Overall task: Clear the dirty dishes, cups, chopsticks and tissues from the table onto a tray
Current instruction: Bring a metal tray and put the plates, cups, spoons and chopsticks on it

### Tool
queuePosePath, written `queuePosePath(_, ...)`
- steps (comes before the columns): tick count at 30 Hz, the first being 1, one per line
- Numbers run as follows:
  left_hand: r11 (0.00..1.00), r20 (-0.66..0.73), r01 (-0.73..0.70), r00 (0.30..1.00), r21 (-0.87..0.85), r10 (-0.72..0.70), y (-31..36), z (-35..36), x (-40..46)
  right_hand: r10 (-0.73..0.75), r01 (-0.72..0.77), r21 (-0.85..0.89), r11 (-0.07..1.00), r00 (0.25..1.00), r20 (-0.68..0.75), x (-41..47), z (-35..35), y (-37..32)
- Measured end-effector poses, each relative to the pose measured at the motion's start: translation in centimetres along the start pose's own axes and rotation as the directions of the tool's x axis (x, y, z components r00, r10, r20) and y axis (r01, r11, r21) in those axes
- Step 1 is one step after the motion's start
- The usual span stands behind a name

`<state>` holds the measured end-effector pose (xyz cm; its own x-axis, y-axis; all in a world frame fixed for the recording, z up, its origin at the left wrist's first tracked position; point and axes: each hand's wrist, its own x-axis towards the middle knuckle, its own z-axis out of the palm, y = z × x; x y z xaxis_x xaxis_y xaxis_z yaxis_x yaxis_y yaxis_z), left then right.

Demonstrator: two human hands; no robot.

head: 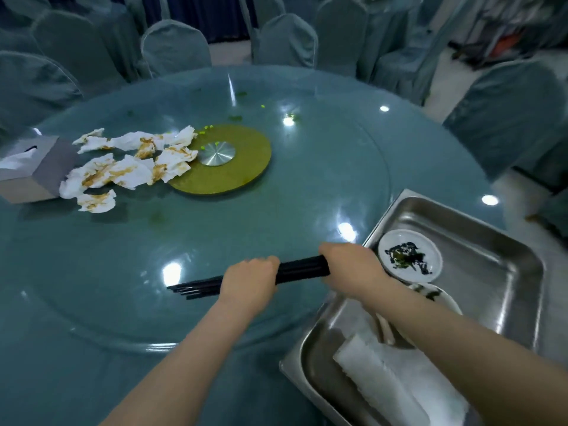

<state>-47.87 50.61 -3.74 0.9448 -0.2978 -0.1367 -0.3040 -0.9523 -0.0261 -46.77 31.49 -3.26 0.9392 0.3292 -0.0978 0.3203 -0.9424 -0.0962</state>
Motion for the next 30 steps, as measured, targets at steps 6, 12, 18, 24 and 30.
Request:
queuePosePath(6,0.980,-0.050,-0.192,0.980,0.053,0.195,6.1,-1.6,-0.7,0.234,-0.235,0.158,0.959,0.972,0.020,-7.8,0.2,3.0)
queuePosePath(12,0.931,-0.050,-0.364,0.930,0.010,0.364,12.9,-2.8,-0.9,0.385,-0.384,0.132,0.914,0.923,0.019,-14.5,-0.1,6.7)
queuePosePath(18,0.801,-0.107,-0.586,0.795,0.124,0.598,18.6,-3.4,-0.8,0.408,-0.416,0.234,0.879,0.909,0.085,-18.0,-0.2,7.5)
queuePosePath(24,0.736,-0.101,-0.665,0.729,0.129,0.677,21.2,-2.8,-0.2,0.503,-0.517,0.296,0.804,0.855,0.128,-19.6,1.3,8.1)
queuePosePath(30,0.778,-0.122,-0.620,0.768,0.104,0.629,19.2,-2.4,2.0,0.636,-0.653,0.477,0.589,0.738,0.224,-18.3,2.3,9.4)
